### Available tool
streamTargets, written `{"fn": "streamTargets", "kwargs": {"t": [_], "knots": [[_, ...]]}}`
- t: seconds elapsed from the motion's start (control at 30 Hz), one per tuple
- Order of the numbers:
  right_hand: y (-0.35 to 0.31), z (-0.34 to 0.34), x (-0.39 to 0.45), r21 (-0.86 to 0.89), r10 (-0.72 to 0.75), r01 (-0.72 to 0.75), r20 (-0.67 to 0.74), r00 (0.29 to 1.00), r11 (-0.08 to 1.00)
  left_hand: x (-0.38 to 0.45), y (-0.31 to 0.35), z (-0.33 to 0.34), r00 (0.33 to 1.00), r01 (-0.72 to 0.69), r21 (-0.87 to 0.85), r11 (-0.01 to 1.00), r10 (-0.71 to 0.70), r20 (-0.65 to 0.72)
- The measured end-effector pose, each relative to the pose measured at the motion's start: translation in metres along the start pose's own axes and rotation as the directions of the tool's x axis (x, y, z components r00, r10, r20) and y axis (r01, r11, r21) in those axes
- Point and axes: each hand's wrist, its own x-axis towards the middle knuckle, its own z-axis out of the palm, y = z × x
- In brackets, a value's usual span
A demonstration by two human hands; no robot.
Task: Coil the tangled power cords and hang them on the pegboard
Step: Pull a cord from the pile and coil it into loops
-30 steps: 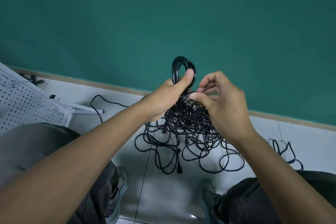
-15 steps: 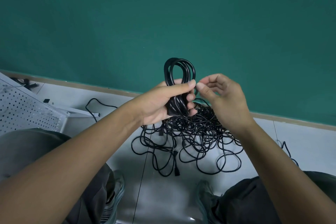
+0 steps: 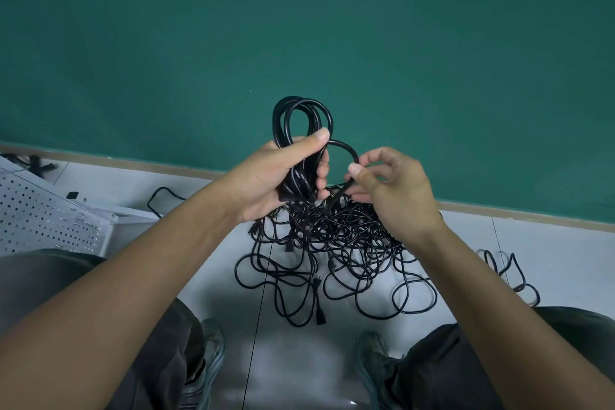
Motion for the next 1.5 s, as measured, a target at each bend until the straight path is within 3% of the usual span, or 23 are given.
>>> {"fn": "streamTargets", "kwargs": {"t": [0.2,0.57,0.73,0.87,1.03,1.2,1.5], "knots": [[-0.022,-0.006,-0.005,0.19,-0.045,0.054,-0.052,0.998,0.98,0.006,-0.014,-0.004,0.985,-0.063,0.253,0.965,0.101,-0.14],[-0.031,-0.007,-0.011,0.136,-0.133,0.153,-0.149,0.98,0.979,-0.004,-0.014,0.009,0.993,-0.066,0.466,0.882,0.012,0.118],[-0.024,-0.003,-0.007,-0.031,-0.23,0.229,-0.22,0.948,0.973,-0.006,-0.018,0.012,0.989,-0.058,0.468,0.882,-0.013,0.147],[-0.023,-0.002,-0.005,-0.114,-0.279,0.258,-0.245,0.929,0.959,-0.006,-0.02,0.019,0.992,-0.059,0.343,0.938,0.016,0.125],[-0.02,0.006,-0.009,0.044,-0.106,0.11,-0.078,0.991,0.993,-0.002,-0.013,0.019,1.0,-0.019,-0.01,1.0,0.019,-0.019],[-0.015,0.022,-0.023,-0.027,0.024,-0.017,0.275,0.961,0.999,0.001,-0.002,0.01,0.984,-0.055,-0.241,0.969,0.011,-0.179],[0.0,0.033,-0.019,-0.045,0.132,-0.124,0.403,0.906,0.991,0.009,-0.006,0.001,0.939,-0.142,-0.534,0.834,-0.058,-0.34]]}}
